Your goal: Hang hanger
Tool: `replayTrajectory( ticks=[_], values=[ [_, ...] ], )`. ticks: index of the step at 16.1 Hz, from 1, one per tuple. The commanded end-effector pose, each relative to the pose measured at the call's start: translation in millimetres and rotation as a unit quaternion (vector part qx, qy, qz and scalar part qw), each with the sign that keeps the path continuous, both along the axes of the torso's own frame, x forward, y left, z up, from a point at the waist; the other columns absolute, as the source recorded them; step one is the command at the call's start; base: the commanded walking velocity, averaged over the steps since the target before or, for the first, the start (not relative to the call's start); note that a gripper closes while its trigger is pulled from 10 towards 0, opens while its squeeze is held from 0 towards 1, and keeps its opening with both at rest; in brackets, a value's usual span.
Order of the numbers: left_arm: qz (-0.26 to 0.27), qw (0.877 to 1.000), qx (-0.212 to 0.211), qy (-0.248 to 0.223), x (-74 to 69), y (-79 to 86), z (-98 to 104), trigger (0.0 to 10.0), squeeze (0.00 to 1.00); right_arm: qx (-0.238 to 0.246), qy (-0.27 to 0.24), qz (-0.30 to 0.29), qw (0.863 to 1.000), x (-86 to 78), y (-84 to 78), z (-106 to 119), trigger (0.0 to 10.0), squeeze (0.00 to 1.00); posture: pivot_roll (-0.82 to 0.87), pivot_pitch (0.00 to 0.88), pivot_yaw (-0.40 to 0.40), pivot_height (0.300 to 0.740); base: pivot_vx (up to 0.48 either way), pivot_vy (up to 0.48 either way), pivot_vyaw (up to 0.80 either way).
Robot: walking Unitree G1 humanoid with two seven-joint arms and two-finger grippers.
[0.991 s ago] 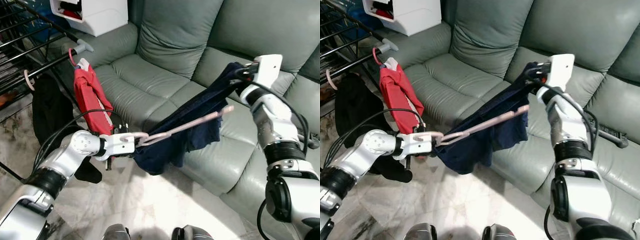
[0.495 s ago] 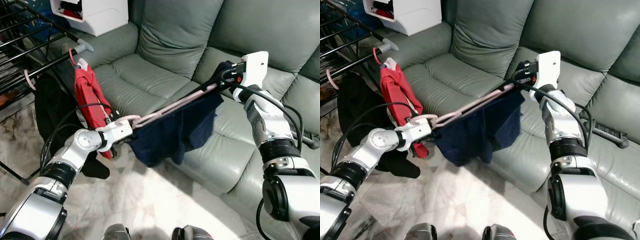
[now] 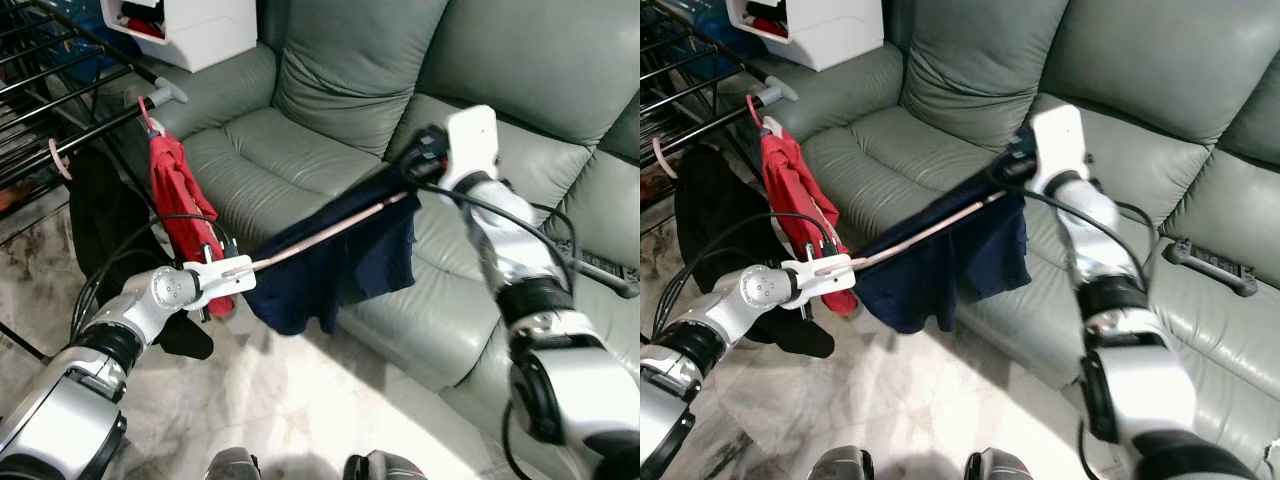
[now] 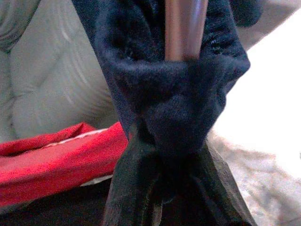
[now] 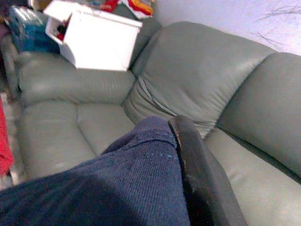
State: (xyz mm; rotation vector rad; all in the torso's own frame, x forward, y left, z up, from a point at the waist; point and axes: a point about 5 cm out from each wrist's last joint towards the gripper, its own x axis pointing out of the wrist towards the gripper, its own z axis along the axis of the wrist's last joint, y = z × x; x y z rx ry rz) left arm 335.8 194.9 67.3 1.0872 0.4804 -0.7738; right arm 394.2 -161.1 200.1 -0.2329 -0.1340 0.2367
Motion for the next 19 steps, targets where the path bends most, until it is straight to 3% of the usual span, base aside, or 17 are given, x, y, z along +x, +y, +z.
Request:
replayTrajectory(
  ticks=[1, 2, 4, 5, 6, 8, 9, 11, 12, 13, 16, 17, 18, 19],
  values=[
    [0.09, 0.989, 0.086, 0.078, -25.4, 54.2, -27.8, 0.0, 0.0, 0.042, -0.093, -0.036, 0.994, 4.4, -8.2, 56.8, 0.0, 0.0, -0.05, 0.028, 0.006, 0.74, 0.0, 0.0, 0.0],
    [0.101, 0.989, 0.086, 0.073, -25.1, 55.5, -28.2, 0.0, 0.0, 0.044, -0.096, -0.028, 0.994, 5.3, 2.6, 60.4, 0.0, 0.0, -0.05, 0.028, 0.006, 0.74, 0.0, 0.0, 0.0],
    [0.15, 0.985, 0.065, 0.053, -24.6, 61.4, -28.5, 0.0, 0.0, 0.069, -0.112, 0.011, 0.991, 3.0, 41.1, 72.1, 0.0, 0.0, -0.05, 0.025, 0.004, 0.74, 0.0, 0.0, 0.0],
    [0.204, 0.978, 0.018, 0.043, -24.6, 64.3, -29.0, 0.0, 0.0, 0.076, -0.122, 0.058, 0.988, -4.6, 74.7, 76.5, 0.0, 0.0, -0.06, 0.026, 0.001, 0.74, 0.0, 0.0, 0.0],
    [0.222, 0.974, -0.004, 0.042, -24.5, 64.1, -29.4, 0.0, 0.0, 0.069, -0.126, 0.072, 0.987, -7.4, 83.4, 76.6, 0.0, 0.0, -0.06, 0.026, 0.001, 0.74, 0.0, 0.0, 0.0],
    [0.256, 0.964, -0.06, 0.046, -24.3, 59.8, -31.3, 0.0, 0.0, 0.019, -0.124, 0.129, 0.984, -19.8, 112.5, 60.5, 0.0, 0.0, -0.05, 0.027, 0.0, 0.74, 0.0, 0.0, 0.0],
    [0.275, 0.955, -0.104, 0.05, -23.1, 54.6, -32.0, 0.0, 0.0, -0.027, -0.105, 0.202, 0.973, -34.9, 139.2, 38.0, 0.0, 0.0, -0.05, 0.029, 0.002, 0.74, 0.0, 0.0, 0.0],
    [0.287, 0.947, -0.138, 0.051, -20.0, 48.5, -30.8, 0.0, 0.0, -0.054, -0.056, 0.268, 0.96, -50.1, 157.4, 8.2, 0.0, 0.0, -0.05, 0.03, 0.002, 0.74, 0.0, 0.0, 0.0],
    [0.295, 0.94, -0.161, 0.052, -17.6, 44.3, -29.5, 0.0, 0.0, -0.079, -0.034, 0.293, 0.952, -57.4, 163.3, -8.1, 0.0, 0.0, -0.05, 0.03, 0.002, 0.74, 0.0, 0.0, 0.0],
    [0.312, 0.921, -0.224, 0.061, -12.2, 33.9, -26.0, 0.0, 0.0, -0.167, -0.01, 0.314, 0.935, -67.4, 165.0, -39.9, 0.0, 0.0, -0.05, 0.03, 0.002, 0.74, 0.0, 0.0, 0.0],
    [0.335, 0.892, -0.297, 0.066, -5.8, 26.3, -19.4, 0.0, 0.0, -0.223, 0.014, 0.295, 0.929, -67.5, 152.5, -61.6, 0.0, 0.0, -0.05, 0.033, 0.006, 0.74, 0.0, 0.0, 0.0],
    [0.336, 0.889, -0.307, 0.06, -3.5, 26.4, -15.6, 0.0, 0.0, -0.25, 0.025, 0.286, 0.925, -65.9, 143.4, -71.1, 0.0, 0.0, -0.05, 0.033, 0.006, 0.74, 0.0, 0.0, 0.0],
    [0.339, 0.881, -0.325, 0.054, -0.4, 26.0, -10.7, 0.0, 0.0, -0.258, 0.038, 0.279, 0.924, -65.5, 135.8, -78.0, 0.9, 0.0, -0.05, 0.033, 0.006, 0.74, 0.0, 0.0, 0.0],
    [0.34, 0.877, -0.337, 0.049, 2.4, 25.8, -6.0, 0.0, 0.0, -0.243, 0.049, 0.278, 0.928, -67.1, 133.0, -81.1, 0.9, 0.0, -0.05, 0.036, 0.009, 0.74, 0.0, 0.0, 0.0]
  ],
)
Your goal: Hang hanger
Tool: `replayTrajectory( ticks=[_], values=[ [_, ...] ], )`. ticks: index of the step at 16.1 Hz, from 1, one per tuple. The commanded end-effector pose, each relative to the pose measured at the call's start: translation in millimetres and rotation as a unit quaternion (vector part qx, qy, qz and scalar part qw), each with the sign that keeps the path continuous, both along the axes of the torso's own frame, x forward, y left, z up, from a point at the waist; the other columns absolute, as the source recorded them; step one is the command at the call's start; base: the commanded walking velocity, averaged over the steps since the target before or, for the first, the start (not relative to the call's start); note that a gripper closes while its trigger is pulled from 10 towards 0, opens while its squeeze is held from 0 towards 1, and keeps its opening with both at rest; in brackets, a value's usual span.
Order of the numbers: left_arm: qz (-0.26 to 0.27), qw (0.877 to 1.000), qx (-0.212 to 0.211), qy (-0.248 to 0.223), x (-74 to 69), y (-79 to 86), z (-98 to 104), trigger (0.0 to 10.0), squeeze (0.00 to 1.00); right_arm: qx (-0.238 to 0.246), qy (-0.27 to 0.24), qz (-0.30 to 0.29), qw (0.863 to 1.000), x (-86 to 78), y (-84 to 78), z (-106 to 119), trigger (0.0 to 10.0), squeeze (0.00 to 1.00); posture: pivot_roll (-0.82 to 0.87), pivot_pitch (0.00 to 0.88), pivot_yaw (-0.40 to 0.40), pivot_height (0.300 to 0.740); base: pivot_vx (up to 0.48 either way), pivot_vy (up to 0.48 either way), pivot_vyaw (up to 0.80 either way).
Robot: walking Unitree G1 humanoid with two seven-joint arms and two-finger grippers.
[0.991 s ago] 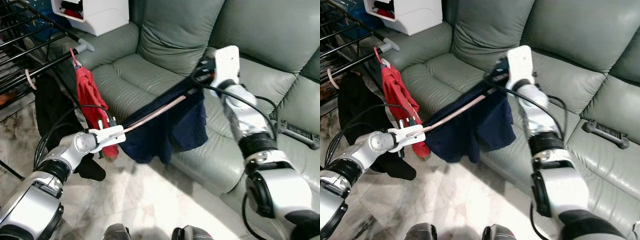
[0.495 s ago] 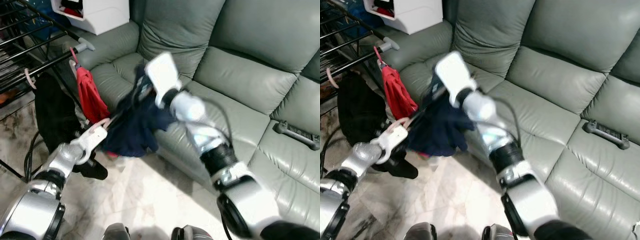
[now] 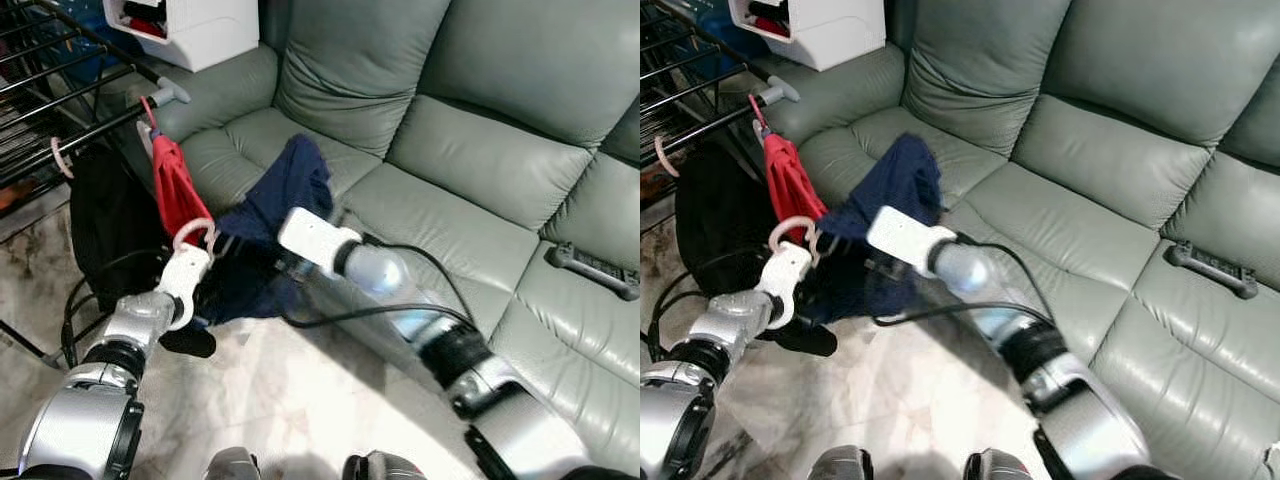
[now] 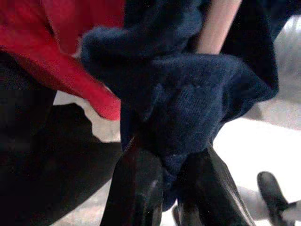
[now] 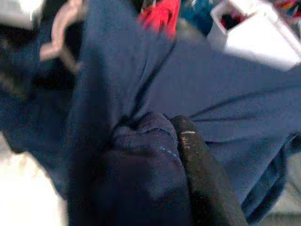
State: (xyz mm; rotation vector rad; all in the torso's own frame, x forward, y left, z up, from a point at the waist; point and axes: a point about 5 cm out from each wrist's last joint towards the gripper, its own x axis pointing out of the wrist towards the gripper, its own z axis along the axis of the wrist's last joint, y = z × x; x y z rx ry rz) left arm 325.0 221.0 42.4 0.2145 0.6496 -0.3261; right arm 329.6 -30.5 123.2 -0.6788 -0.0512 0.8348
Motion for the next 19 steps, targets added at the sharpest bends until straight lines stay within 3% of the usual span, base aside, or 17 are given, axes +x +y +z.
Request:
replayTrajectory(
  ticks=[1, 2, 3, 4, 7, 8, 9, 10, 11, 12, 13, 14, 17, 19],
  values=[
    [0.02, 0.998, -0.033, -0.048, 16.7, -1.5, 24.4, 0.0, 0.0, 0.025, 0.019, 0.012, 0.999, -7.0, 5.4, -3.2, 0.0, 0.0, -0.05, 0.036, 0.009, 0.74, 0.0, 0.0, 0.0],
    [0.025, 0.997, -0.045, -0.055, 19.3, -3.2, 28.3, 0.0, 0.0, 0.052, 0.028, 0.023, 0.998, -12.2, 11.2, -0.6, 0.0, 0.0, -0.04, 0.037, 0.009, 0.74, 0.0, 0.0, 0.0],
    [0.026, 0.995, -0.061, -0.068, 24.5, -12.1, 35.4, 0.0, 0.0, 0.105, 0.05, 0.078, 0.99, -30.3, 31.5, 5.3, 0.0, 0.0, -0.04, 0.038, 0.01, 0.74, 0.0, 0.0, 0.0],
    [0.018, 0.995, -0.07, -0.076, 27.3, -22.1, 39.1, 0.0, 0.0, 0.123, 0.066, 0.135, 0.981, -47.1, 46.3, 6.9, 0.0, 0.0, -0.04, 0.038, 0.01, 0.74, 0.0, 0.0, 0.0],
    [0.017, 0.994, -0.076, -0.078, 28.6, -28.7, 41.7, 0.0, 0.0, 0.128, 0.094, 0.186, 0.97, -60.5, 53.1, 7.1, 0.0, 0.0, -0.04, 0.038, 0.012, 0.74, 0.0, 0.0, 0.0],
    [0.018, 0.994, -0.075, -0.079, 28.4, -29.0, 43.3, 0.0, 0.0, 0.108, 0.096, 0.196, 0.97, -64.6, 51.2, 4.2, 0.0, 0.0, -0.04, 0.038, 0.012, 0.74, 0.0, 0.0, 0.0],
    [0.012, 0.995, -0.061, -0.081, 28.3, -27.8, 44.2, 0.0, 0.0, 0.079, 0.096, 0.188, 0.974, -62.9, 45.8, -2.6, 3.3, 0.0, -0.04, 0.038, 0.012, 0.74, 0.0, 0.0, 0.0],
    [0.009, 0.995, -0.049, -0.083, 27.4, -23.8, 44.6, 0.0, 0.0, 0.05, 0.109, 0.141, 0.983, -52.3, 32.5, -13.1, 10.0, 0.0, -0.04, 0.038, 0.013, 0.74, 0.0, 0.0, 0.0],
    [0.008, 0.995, -0.041, -0.086, 27.3, -21.6, 45.3, 0.0, 0.0, 0.041, 0.104, 0.116, 0.987, -45.6, 25.8, -15.6, 10.0, 1.0, -0.04, 0.039, 0.011, 0.74, 0.0, 0.0, 0.0],
    [-0.003, 0.996, -0.016, -0.092, 26.4, -15.9, 46.3, 0.0, 0.0, -0.043, 0.056, 0.065, 0.995, -31.5, 4.2, -25.7, 10.0, 1.0, -0.04, 0.039, 0.009, 0.74, 0.0, 0.0, 0.0],
    [-0.003, 0.996, -0.013, -0.092, 26.2, -13.9, 46.8, 0.0, 0.0, -0.078, 0.034, 0.048, 0.995, -26.5, -5.8, -28.6, 10.0, 1.0, -0.04, 0.04, 0.008, 0.74, 0.0, 0.0, 0.0],
    [-0.02, 0.995, 0.021, -0.097, 24.9, -7.6, 47.8, 0.0, 0.0, -0.128, 0.027, 0.033, 0.991, -22.0, -28.3, -34.2, 10.0, 1.0, -0.04, 0.04, 0.008, 0.74, 0.0, 0.0, 0.0],
    [-0.059, 0.991, 0.073, -0.095, 21.6, -0.7, 48.7, 0.0, 0.0, -0.225, -0.019, 0.027, 0.974, -17.6, -67.4, -34.0, 10.0, 1.0, -0.04, 0.04, 0.008, 0.74, 0.0, 0.0, 0.0],
    [-0.112, 0.982, 0.121, -0.091, 19.7, 2.1, 50.3, 0.0, 0.0, -0.238, -0.011, 0.026, 0.971, -19.0, -94.5, -30.4, 10.0, 1.0, -0.04, 0.037, 0.009, 0.74, 0.0, 0.0, 0.0]
  ],
)
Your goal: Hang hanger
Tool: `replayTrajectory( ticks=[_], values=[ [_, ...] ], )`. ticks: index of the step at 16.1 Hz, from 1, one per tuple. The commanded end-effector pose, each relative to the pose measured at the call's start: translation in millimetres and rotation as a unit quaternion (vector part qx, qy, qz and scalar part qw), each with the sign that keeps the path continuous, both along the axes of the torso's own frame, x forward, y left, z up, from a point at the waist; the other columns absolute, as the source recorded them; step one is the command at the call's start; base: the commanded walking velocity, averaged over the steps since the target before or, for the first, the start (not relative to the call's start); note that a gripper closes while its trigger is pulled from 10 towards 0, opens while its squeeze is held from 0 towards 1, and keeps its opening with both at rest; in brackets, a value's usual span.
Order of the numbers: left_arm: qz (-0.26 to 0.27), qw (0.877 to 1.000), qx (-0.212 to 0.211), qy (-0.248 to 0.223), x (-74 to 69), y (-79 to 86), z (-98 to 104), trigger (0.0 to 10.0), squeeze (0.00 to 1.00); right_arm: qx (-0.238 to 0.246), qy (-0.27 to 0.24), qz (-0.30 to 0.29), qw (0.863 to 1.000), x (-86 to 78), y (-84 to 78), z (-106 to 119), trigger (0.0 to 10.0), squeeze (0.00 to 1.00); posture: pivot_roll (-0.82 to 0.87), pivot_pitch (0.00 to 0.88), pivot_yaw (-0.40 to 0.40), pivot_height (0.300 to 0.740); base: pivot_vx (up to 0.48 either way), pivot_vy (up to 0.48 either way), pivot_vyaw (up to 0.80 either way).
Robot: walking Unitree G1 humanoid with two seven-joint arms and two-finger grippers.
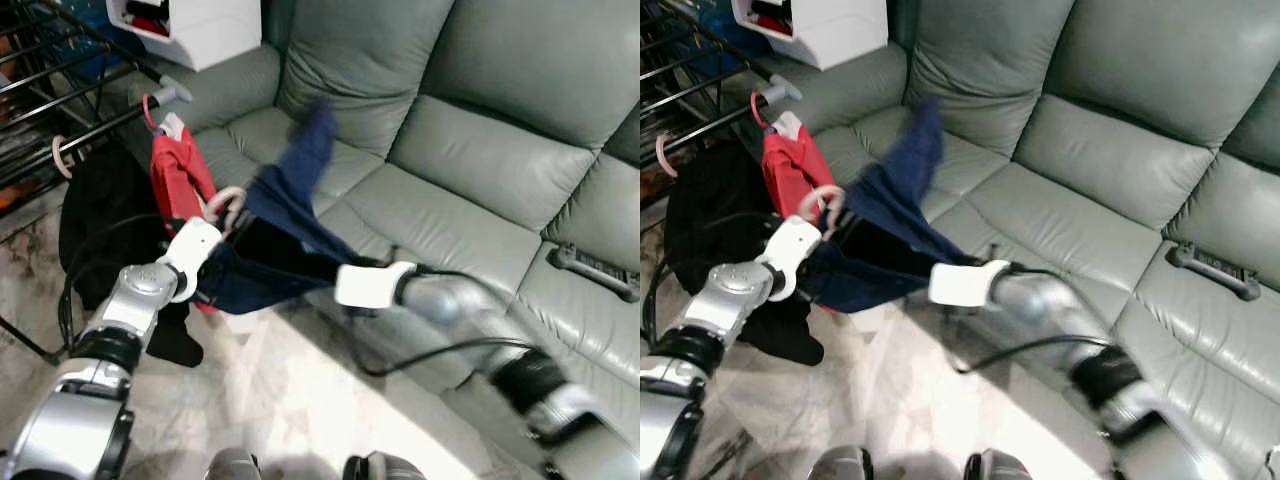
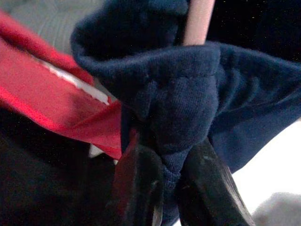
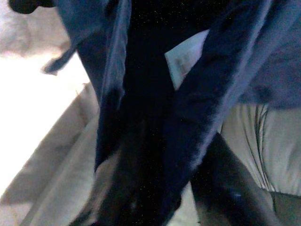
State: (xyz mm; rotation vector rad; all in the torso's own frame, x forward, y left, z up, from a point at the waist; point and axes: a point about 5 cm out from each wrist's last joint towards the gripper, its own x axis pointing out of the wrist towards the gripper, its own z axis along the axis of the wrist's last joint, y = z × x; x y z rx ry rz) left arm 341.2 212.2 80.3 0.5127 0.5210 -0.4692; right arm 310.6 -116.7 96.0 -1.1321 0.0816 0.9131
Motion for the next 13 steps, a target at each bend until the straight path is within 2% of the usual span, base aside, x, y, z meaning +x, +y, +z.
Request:
replayTrajectory(
  ticks=[1, 3, 5, 7, 8, 9, 10, 11, 13],
  values=[
    [-0.01, 0.999, 0.03, -0.027, 3.5, 11.2, 13.6, 0.0, 0.0, 0.005, 0.042, 0.0, 0.999, -6.1, -15.5, -2.5, 10.0, 1.0, -0.04, 0.037, 0.009, 0.74, 0.0, 0.0, 0.0],
    [-0.059, 0.996, 0.062, -0.014, 1.5, 11.3, 14.3, 0.0, 0.0, 0.038, 0.125, 0.052, 0.99, -25.5, -24.6, 5.4, 10.0, 1.0, -0.05, 0.035, 0.015, 0.74, 0.0, 0.0, 0.0],
    [-0.085, 0.993, 0.08, -0.007, 0.2, 11.3, 13.9, 0.0, 0.0, 0.043, 0.19, 0.063, 0.979, -35.9, -31.5, 5.8, 10.0, 1.0, -0.05, 0.032, 0.017, 0.74, 0.0, 0.0, 0.0],
    [-0.116, 0.989, 0.09, 0.006, -2.1, 9.9, 14.4, 0.0, 0.0, -0.04, 0.228, 0.067, 0.971, -44.6, -51.1, -4.7, 10.0, 1.0, -0.05, 0.031, 0.019, 0.74, 0.0, 0.0, 0.0],
    [-0.127, 0.988, 0.09, 0.008, -3.1, 9.4, 15.0, 0.0, 0.0, -0.047, 0.223, 0.067, 0.971, -44.0, -54.4, -2.8, 10.0, 1.0, -0.05, 0.031, 0.019, 0.74, 0.0, 0.0, 0.0],
    [-0.136, 0.986, 0.093, 0.006, -3.5, 9.4, 16.0, 0.0, 0.0, -0.025, 0.221, 0.062, 0.973, -42.1, -53.6, 2.8, 10.0, 1.0, -0.05, 0.031, 0.019, 0.74, 0.0, 0.0, 0.0],
    [-0.145, 0.984, 0.101, 0.006, -4.0, 10.4, 16.9, 0.0, 0.0, 0.027, 0.231, 0.067, 0.97, -42.8, -48.2, 12.8, 10.0, 1.0, -0.05, 0.031, 0.019, 0.74, 0.0, 0.0, 0.0],
    [-0.167, 0.98, 0.11, -0.002, -4.9, 10.4, 18.7, 0.0, 0.0, 0.079, 0.218, 0.072, 0.97, -37.9, -44.9, 29.0, 10.0, 1.0, -0.05, 0.036, 0.026, 0.74, 0.0, 0.0, 0.0],
    [-0.227, 0.965, 0.131, -0.029, -7.2, 7.2, 24.1, 0.0, 0.0, 0.131, 0.171, 0.059, 0.975, -19.3, -55.8, 62.8, 10.0, 1.0, -0.05, 0.036, 0.026, 0.74, 0.0, 0.0, 0.0]
  ],
)
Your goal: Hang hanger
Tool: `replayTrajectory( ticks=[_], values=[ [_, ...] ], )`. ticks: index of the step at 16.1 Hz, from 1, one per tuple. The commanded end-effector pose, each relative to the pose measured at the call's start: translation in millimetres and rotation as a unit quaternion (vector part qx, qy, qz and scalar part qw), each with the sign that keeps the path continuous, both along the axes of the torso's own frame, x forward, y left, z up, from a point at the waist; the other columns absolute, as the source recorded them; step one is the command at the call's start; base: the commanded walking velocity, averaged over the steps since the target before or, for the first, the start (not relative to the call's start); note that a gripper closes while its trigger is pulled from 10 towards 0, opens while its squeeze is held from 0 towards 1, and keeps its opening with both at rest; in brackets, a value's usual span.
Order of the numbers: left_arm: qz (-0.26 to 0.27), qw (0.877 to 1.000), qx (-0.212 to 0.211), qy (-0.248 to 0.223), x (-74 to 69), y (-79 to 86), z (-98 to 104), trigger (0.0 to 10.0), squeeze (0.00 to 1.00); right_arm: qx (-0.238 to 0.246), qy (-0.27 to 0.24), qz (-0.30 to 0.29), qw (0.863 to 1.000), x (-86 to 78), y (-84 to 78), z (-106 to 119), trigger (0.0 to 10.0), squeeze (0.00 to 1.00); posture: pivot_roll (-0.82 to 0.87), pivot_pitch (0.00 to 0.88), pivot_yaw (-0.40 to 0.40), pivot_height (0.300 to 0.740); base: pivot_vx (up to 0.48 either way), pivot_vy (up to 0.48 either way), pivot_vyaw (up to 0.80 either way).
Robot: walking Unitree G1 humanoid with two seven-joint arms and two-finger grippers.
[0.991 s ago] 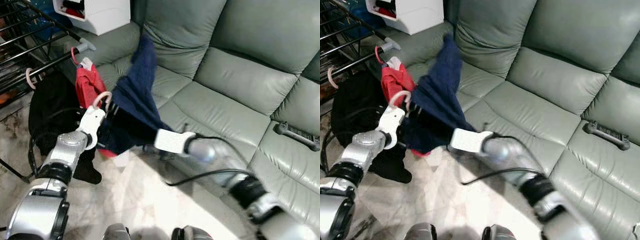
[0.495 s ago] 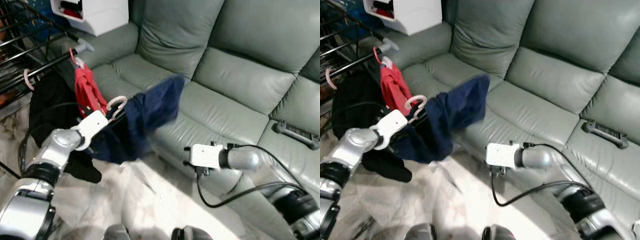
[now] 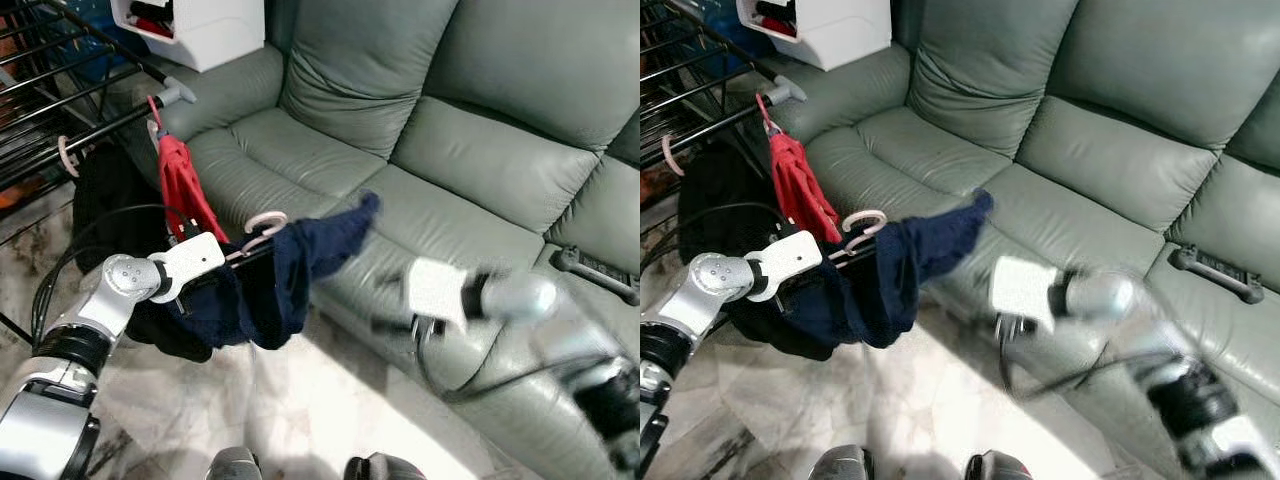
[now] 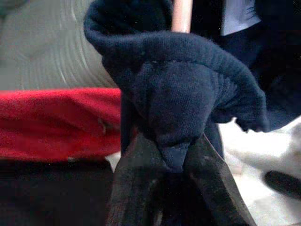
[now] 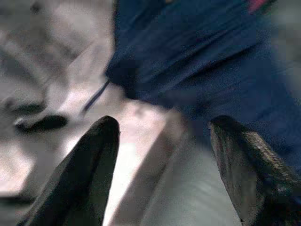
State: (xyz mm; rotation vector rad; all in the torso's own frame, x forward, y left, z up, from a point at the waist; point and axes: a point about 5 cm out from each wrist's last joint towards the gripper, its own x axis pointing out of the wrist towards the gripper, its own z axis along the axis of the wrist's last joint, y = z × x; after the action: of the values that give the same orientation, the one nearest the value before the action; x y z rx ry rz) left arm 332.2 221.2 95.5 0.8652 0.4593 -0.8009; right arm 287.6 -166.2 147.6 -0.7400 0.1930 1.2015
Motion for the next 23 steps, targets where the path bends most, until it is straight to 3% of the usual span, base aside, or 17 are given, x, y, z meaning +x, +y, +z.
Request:
replayTrajectory(
  ticks=[1, 4, 9, 10, 12, 16, 17, 18, 19, 23],
  values=[
    [-0.038, 0.999, 0.013, -0.022, 0.8, -2.2, 9.0, 0.0, 0.0, 0.017, -0.016, -0.015, 1.0, 8.5, -12.3, 20.3, 10.0, 1.0, -0.05, 0.041, 0.025, 0.74, 0.0, 0.0, 0.0],
    [-0.111, 0.993, 0.01, -0.027, -7.8, -11.1, 6.9, 0.0, 0.0, 0.018, -0.008, -0.03, 0.999, 18.3, -35.1, 43.7, 10.0, 1.0, -0.05, 0.043, 0.025, 0.74, 0.0, 0.0, 0.0],
    [-0.124, 0.992, 0.01, -0.031, -8.6, -9.9, 5.8, 0.0, 0.0, 0.023, 0.001, -0.027, 0.999, 19.0, -37.8, 46.5, 10.0, 1.0, -0.05, 0.043, 0.025, 0.74, 0.0, 0.0, 0.0],
    [-0.161, 0.986, 0.01, -0.04, -10.3, -21.8, 4.3, 0.0, 0.0, 0.01, 0.062, -0.013, 0.998, 20.3, -43.6, 31.5, 10.0, 1.0, -0.06, 0.041, 0.02, 0.74, 0.0, 0.0, 0.0],
    [-0.191, 0.98, -0.003, -0.049, -10.7, -32.3, 7.2, 0.0, 0.0, 0.025, 0.125, 0.004, 0.992, 23.6, -40.3, 22.1, 10.0, 1.0, -0.05, 0.04, 0.019, 0.74, 0.0, 0.0, 0.0],
    [-0.257, 0.966, 0.002, -0.029, -18.6, -42.2, 5.5, 0.0, 0.0, 0.004, 0.142, 0.041, 0.989, 25.6, -25.5, 7.7, 10.0, 1.0, -0.05, 0.037, 0.013, 0.74, 0.0, 0.0, 0.0],
    [-0.262, 0.965, -0.001, -0.023, -19.4, -45.0, 3.8, 0.0, 0.0, 0.003, 0.149, 0.045, 0.988, 26.7, -20.8, 0.8, 10.0, 0.87, -0.05, 0.038, 0.013, 0.74, 0.0, 0.0, 0.0],
    [-0.267, 0.964, -0.001, -0.015, -20.5, -47.4, 1.4, 0.0, 0.0, -0.013, 0.148, 0.048, 0.988, 27.0, -17.7, -7.1, 10.0, 0.09, -0.05, 0.04, 0.015, 0.74, 0.0, 0.0, 0.0],
    [-0.27, 0.963, 0.0, -0.006, -21.7, -49.3, -2.0, 0.0, 0.0, -0.031, 0.146, 0.049, 0.988, 27.1, -14.9, -15.2, 10.0, 0.0, -0.05, 0.042, 0.014, 0.74, 0.0, 0.0, 0.0],
    [-0.256, 0.967, -0.003, 0.019, -21.4, -57.5, -15.0, 0.0, 0.0, -0.062, 0.164, 0.026, 0.984, 28.1, 1.4, -48.0, 10.0, 0.0, -0.06, 0.049, 0.009, 0.74, 0.0, 0.0, 0.0]
  ],
)
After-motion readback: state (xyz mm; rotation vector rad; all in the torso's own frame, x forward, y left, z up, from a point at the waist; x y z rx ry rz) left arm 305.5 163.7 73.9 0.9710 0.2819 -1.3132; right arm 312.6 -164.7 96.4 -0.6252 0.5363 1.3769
